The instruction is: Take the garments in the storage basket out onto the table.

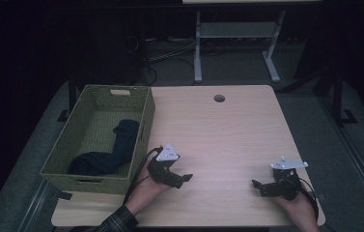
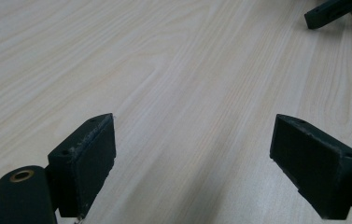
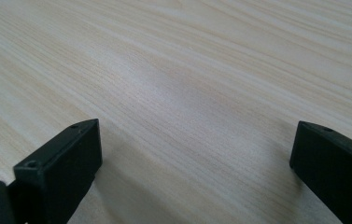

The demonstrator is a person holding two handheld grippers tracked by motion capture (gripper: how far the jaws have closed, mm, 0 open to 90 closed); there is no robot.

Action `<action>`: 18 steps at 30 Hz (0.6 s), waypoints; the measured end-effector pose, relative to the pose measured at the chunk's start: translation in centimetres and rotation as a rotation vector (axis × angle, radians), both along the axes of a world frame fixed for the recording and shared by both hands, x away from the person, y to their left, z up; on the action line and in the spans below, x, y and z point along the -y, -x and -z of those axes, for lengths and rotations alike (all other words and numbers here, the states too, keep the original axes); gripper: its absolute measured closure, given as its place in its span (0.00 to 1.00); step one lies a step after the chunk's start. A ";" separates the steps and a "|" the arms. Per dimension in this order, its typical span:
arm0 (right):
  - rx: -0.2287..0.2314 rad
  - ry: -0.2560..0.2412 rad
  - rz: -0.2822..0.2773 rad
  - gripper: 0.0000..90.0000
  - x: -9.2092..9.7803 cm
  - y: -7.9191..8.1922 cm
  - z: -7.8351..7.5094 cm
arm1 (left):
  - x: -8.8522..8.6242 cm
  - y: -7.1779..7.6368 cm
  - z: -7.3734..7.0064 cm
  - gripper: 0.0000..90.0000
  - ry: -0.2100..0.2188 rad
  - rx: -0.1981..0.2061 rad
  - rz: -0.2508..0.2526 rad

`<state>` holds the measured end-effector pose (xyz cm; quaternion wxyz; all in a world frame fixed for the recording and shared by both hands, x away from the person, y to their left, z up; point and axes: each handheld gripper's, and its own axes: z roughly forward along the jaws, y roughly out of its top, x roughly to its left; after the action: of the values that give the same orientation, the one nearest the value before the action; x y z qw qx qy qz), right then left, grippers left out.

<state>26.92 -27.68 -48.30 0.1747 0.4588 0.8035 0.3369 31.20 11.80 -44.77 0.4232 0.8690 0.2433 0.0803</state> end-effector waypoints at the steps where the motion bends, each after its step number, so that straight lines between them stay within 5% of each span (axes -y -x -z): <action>1: 0.000 0.000 0.000 0.02 0.0 0.0 0.0 | 0.0 0.0 -0.1 0.15 0.005 0.001 -0.001; 18: 0.000 0.000 0.000 0.02 0.0 0.0 0.0 | -0.4 -0.1 -1.4 0.16 0.049 -0.001 0.004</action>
<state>26.92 -27.68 -48.30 0.1747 0.4586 0.8036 0.3369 31.30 12.16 -43.37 0.4444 0.8590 0.2437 0.0728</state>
